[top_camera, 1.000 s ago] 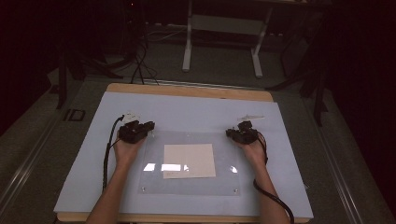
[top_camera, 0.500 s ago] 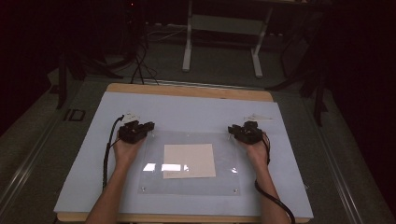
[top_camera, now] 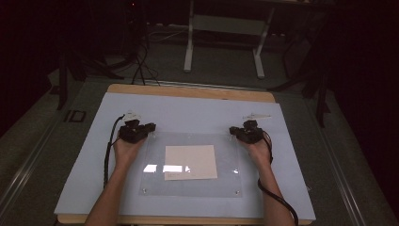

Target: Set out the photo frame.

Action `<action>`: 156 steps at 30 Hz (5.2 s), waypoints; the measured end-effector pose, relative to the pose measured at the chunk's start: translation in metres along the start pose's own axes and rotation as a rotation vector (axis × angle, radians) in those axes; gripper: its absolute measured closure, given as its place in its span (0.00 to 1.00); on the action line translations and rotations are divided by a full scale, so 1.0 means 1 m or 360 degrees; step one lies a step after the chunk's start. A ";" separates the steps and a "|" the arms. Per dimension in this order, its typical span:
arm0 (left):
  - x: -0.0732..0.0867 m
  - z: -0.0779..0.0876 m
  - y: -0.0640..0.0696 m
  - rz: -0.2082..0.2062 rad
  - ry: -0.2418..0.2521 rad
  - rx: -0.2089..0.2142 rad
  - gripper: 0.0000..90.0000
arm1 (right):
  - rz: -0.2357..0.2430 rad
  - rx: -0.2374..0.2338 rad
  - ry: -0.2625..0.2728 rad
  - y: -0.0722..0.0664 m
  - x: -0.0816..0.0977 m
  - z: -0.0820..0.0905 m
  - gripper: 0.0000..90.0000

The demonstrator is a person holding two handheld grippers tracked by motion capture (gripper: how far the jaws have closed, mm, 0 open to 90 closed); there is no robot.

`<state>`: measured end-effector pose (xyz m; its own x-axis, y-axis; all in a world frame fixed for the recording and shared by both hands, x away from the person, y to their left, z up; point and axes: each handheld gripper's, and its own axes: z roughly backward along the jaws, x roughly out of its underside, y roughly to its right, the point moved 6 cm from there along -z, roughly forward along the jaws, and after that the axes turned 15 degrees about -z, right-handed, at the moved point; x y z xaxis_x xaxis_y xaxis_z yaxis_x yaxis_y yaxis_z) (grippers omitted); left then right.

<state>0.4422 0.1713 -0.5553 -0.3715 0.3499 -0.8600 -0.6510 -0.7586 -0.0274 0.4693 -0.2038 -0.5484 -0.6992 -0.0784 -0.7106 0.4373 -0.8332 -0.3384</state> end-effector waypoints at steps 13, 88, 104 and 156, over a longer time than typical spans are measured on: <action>-0.002 -0.010 -0.012 0.0237 -0.0012 0.0121 0.92 | -0.0105 -0.0018 -0.0142 0.005 -0.012 -0.008 0.94; -0.006 -0.043 -0.037 0.0711 -0.0082 0.0171 0.96 | 0.0476 -0.0538 -0.0055 -0.176 -0.063 0.146 1.00; -0.005 -0.044 -0.038 0.0750 -0.0071 0.0186 0.95 | 0.0654 -0.0526 -0.0071 -0.211 -0.015 0.124 1.00; -0.007 -0.011 -0.045 0.0625 0.0017 0.0113 0.75 | 0.0566 -0.0263 0.0057 -0.193 -0.019 0.077 1.00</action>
<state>0.4815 0.1973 -0.5535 -0.5943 0.0348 -0.8035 -0.5053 -0.7934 0.3393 0.3544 -0.0841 -0.4220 -0.4685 -0.3250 -0.8215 0.7360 -0.6579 -0.1595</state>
